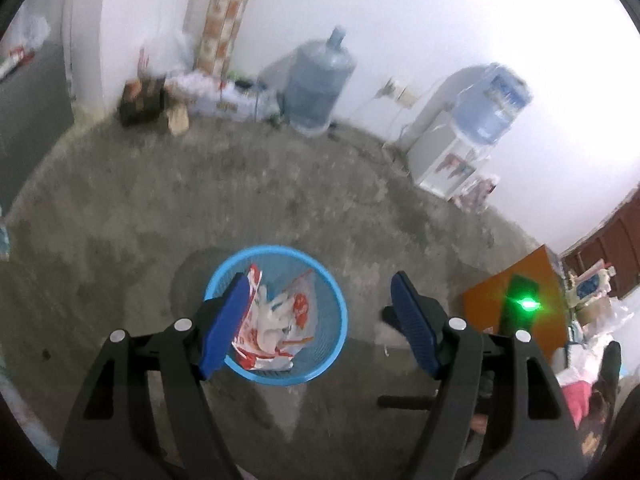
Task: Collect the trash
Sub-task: 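Move both open tools back over the floral bed, then grasp the Pepsi bottle with right tool while left tool grasps white medicine box, then lift the Pepsi bottle and medicine box off the bed with both tools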
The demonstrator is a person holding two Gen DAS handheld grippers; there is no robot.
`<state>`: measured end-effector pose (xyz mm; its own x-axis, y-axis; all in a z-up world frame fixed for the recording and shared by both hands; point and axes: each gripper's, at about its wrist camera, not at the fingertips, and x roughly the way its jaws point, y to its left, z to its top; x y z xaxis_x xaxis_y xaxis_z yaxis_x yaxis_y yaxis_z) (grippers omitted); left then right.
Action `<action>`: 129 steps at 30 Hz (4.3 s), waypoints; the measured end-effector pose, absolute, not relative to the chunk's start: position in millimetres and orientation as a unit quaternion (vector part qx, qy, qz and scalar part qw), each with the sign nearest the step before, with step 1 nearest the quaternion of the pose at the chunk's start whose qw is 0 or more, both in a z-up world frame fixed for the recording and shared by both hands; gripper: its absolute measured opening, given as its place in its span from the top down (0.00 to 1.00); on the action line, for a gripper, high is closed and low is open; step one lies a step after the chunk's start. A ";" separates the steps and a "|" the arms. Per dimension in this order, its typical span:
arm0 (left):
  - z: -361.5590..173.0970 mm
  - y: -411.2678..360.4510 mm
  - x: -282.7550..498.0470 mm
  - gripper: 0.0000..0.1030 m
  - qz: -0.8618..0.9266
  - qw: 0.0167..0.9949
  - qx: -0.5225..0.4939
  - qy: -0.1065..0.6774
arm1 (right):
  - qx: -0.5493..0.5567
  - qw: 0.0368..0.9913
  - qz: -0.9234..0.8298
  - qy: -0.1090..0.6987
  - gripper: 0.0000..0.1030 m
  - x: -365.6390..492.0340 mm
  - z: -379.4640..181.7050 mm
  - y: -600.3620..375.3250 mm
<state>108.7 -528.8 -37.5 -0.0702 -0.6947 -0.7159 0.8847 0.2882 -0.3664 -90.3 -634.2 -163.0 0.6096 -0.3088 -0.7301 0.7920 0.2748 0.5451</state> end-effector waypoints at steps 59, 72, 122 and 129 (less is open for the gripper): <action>-19.6 120.5 120.4 0.16 -0.184 0.896 -0.222 0.339 | 0.160 0.888 0.129 0.410 0.07 179.2 35.6 -216.5; -20.5 78.7 195.8 0.32 -0.193 0.883 -0.254 0.345 | 0.157 0.842 0.160 0.491 0.13 253.8 3.4 -194.0; 69.9 91.9 44.1 0.73 -0.222 0.880 -0.105 0.407 | 0.317 0.774 0.241 0.492 0.44 101.1 -6.2 -263.6; 46.4 61.0 48.1 0.73 -0.233 0.852 -0.043 0.467 | 0.321 0.753 0.232 0.526 0.43 76.8 -28.2 -267.7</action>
<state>48.1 61.0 46.4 0.4550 -0.4370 -0.7759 0.3572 0.8877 -0.2906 76.8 -267.7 -28.2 0.3393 0.6863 -0.6434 -0.0108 0.6867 0.7268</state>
